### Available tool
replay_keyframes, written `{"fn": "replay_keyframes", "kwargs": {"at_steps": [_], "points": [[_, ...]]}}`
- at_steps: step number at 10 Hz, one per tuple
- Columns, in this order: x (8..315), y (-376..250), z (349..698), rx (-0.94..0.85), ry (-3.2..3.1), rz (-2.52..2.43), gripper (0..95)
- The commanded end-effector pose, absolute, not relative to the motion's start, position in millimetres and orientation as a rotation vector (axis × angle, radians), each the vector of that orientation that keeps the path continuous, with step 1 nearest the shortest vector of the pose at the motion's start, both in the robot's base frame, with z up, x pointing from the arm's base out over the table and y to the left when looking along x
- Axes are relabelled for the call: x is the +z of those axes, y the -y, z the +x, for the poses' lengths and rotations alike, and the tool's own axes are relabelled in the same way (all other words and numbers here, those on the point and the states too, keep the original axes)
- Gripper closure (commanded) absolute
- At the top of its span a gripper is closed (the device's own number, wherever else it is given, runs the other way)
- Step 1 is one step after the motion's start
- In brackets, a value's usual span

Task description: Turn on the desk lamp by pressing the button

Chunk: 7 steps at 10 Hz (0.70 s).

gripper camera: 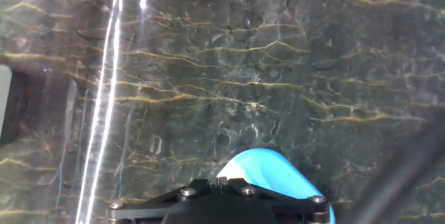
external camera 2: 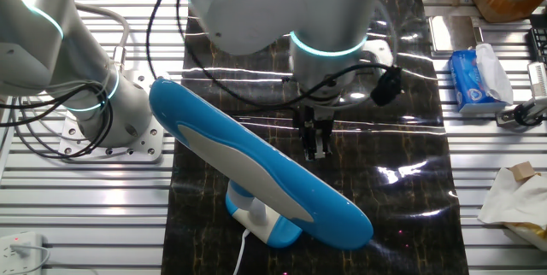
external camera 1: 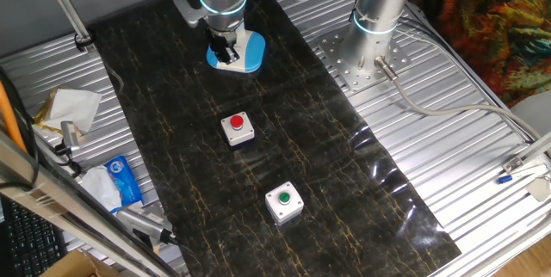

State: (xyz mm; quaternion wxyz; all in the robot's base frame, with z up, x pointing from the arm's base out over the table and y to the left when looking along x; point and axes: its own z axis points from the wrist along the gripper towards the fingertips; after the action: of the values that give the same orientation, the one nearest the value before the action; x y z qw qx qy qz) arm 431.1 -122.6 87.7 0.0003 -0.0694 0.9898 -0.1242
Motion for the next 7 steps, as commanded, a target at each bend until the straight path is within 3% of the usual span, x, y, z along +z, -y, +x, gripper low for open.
{"fn": "replay_keyframes", "kwargs": {"at_steps": [1,7], "points": [[87.1,120.9,432.3,-0.405,-3.196,-0.120,95.0],[87.1,120.9,432.3,-0.474,-3.235,0.038,95.0]]}}
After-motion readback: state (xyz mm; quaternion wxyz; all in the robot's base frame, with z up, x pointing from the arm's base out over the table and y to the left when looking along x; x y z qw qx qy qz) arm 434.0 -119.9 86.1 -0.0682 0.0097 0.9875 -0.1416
